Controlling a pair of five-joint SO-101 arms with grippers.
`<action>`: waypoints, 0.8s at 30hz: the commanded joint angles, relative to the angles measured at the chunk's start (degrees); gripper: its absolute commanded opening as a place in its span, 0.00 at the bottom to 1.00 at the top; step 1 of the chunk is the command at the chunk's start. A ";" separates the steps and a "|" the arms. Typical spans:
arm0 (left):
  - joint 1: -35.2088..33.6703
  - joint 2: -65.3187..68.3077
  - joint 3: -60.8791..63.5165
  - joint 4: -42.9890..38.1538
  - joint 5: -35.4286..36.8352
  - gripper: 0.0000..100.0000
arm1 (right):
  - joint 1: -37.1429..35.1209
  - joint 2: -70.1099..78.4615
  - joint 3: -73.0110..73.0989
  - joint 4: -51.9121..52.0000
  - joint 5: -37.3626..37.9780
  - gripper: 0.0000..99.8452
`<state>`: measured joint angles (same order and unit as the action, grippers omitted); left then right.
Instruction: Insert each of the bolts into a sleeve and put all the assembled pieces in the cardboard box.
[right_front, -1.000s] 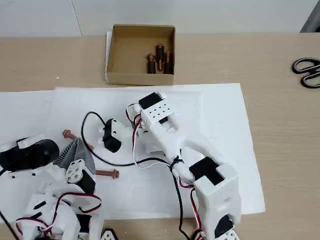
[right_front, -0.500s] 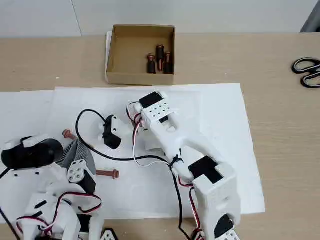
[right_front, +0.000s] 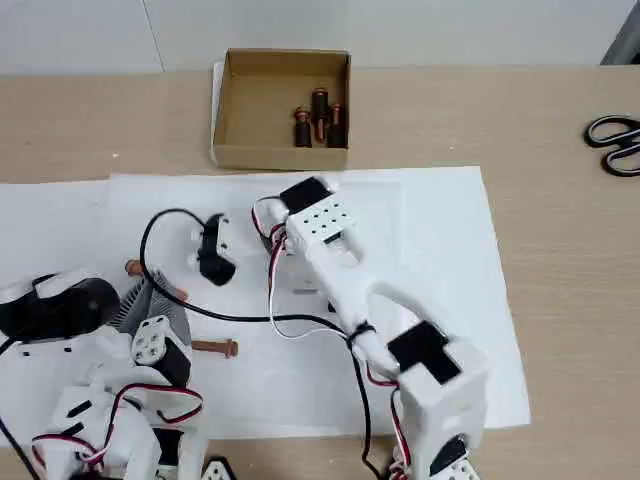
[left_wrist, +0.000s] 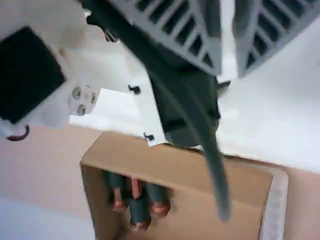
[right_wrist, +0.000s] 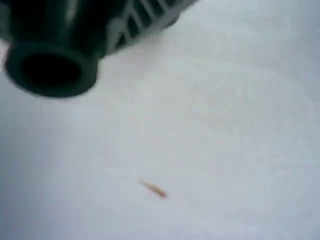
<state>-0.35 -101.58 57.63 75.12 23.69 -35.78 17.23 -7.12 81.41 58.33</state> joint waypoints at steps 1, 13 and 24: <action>-0.09 -0.09 -1.98 -3.43 0.53 0.01 | 0.04 -7.78 -2.02 0.75 -4.48 0.01; -0.09 0.00 -2.24 -4.31 0.62 0.01 | 5.85 -20.88 -1.93 5.23 -29.45 0.01; -5.80 0.26 -2.07 -1.14 0.70 0.01 | 8.92 -27.21 -1.85 12.70 -50.99 0.01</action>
<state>-4.13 -101.58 57.63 72.31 24.04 -27.52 -6.42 -7.12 91.96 10.77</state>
